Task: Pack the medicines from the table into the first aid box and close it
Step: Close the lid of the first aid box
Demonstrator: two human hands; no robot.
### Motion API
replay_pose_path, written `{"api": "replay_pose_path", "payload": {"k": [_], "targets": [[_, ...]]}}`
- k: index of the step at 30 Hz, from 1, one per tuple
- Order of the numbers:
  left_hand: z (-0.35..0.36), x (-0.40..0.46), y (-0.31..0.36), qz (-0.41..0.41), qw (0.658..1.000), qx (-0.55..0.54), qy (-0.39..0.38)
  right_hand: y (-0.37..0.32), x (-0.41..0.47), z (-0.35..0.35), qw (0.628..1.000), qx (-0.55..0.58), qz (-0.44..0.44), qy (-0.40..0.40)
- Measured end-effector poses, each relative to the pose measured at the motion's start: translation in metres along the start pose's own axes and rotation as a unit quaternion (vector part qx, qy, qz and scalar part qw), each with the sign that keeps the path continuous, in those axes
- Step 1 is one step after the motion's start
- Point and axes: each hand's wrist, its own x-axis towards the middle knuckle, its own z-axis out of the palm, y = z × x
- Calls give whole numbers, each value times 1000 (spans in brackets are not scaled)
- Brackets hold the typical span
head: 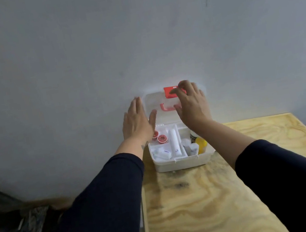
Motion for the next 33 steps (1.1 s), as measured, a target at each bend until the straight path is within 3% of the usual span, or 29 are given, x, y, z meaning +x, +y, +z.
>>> {"api": "replay_pose_path", "payload": {"k": [6, 11, 17, 27, 33], "targets": [[-4, 29, 12, 90, 994, 61, -21, 17, 26, 1, 992, -54, 60, -95], [-5, 15, 9, 107, 989, 98, 3, 20, 17, 1, 994, -86, 18, -63], [0, -26, 19, 105, 985, 134, 4, 22, -34, -10, 992, -119, -45, -15], [42, -110, 21, 67, 982, 176, -27, 20, -123, -12, 989, -119, -70, -47], [62, -131, 23, 56, 982, 165, -75, 27, -159, 5, 981, -130, -75, -120]]}}
